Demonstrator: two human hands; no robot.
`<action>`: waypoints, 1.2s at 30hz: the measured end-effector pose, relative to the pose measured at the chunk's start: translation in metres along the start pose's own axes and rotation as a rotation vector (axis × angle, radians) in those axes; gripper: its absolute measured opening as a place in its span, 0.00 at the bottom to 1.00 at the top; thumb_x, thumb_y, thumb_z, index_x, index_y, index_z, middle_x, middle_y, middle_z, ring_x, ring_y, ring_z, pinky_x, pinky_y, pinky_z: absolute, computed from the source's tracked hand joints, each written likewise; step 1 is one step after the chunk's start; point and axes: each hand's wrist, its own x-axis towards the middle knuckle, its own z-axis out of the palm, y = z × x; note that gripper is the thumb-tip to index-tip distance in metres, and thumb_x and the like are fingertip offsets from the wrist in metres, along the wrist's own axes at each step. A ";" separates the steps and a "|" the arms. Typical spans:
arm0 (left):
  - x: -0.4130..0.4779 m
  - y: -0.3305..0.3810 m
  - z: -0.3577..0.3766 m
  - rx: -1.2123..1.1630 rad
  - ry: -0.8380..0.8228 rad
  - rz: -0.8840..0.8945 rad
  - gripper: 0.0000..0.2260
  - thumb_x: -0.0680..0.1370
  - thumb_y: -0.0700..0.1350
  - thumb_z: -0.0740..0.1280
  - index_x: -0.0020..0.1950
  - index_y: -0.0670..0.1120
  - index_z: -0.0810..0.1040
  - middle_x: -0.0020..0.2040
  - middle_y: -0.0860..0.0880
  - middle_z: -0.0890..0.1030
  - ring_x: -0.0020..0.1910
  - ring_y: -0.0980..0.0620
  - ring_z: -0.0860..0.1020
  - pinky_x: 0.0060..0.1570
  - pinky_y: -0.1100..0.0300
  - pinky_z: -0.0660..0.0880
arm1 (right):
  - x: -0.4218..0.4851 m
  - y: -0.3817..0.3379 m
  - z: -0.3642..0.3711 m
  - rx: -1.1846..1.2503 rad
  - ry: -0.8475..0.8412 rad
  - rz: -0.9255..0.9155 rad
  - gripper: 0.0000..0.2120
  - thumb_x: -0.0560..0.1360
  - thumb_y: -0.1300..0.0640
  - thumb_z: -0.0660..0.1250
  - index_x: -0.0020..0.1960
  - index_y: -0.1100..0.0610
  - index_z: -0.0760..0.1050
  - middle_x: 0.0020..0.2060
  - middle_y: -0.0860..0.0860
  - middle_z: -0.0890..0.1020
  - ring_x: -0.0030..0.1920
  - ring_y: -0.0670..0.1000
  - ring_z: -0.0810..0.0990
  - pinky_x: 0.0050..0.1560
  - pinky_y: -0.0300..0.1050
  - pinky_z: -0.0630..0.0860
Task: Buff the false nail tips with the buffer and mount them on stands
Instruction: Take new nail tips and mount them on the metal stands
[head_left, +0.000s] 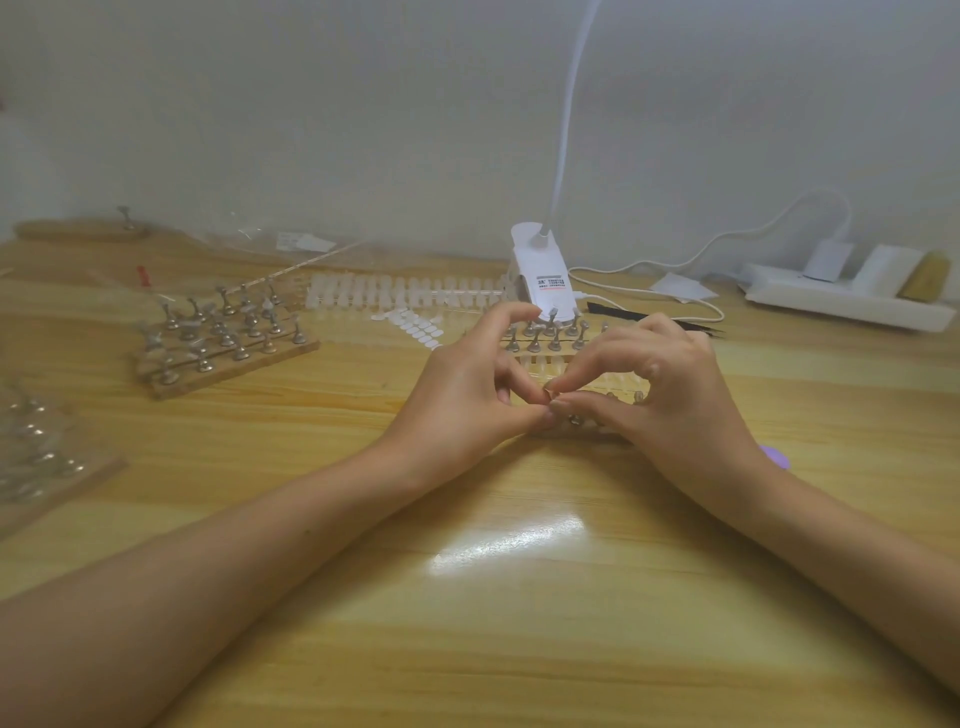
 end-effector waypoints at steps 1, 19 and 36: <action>0.000 0.000 0.000 -0.002 0.001 0.002 0.33 0.69 0.42 0.78 0.71 0.53 0.68 0.35 0.57 0.83 0.31 0.62 0.72 0.39 0.72 0.70 | 0.000 0.000 0.000 -0.003 -0.006 0.000 0.03 0.67 0.42 0.72 0.39 0.38 0.79 0.41 0.37 0.83 0.51 0.49 0.75 0.59 0.59 0.66; 0.004 0.006 -0.024 0.166 -0.240 0.007 0.34 0.73 0.44 0.76 0.74 0.58 0.63 0.52 0.57 0.81 0.44 0.59 0.76 0.44 0.74 0.70 | -0.029 0.069 -0.080 -0.255 -0.207 0.265 0.08 0.66 0.50 0.77 0.41 0.37 0.83 0.36 0.39 0.82 0.29 0.37 0.75 0.24 0.31 0.66; -0.004 -0.038 -0.099 0.905 -0.409 -0.106 0.25 0.81 0.60 0.57 0.76 0.52 0.64 0.78 0.56 0.61 0.75 0.54 0.61 0.74 0.54 0.60 | -0.049 0.099 -0.096 -0.172 -0.340 0.228 0.15 0.73 0.29 0.63 0.54 0.32 0.81 0.49 0.38 0.83 0.43 0.42 0.83 0.33 0.33 0.77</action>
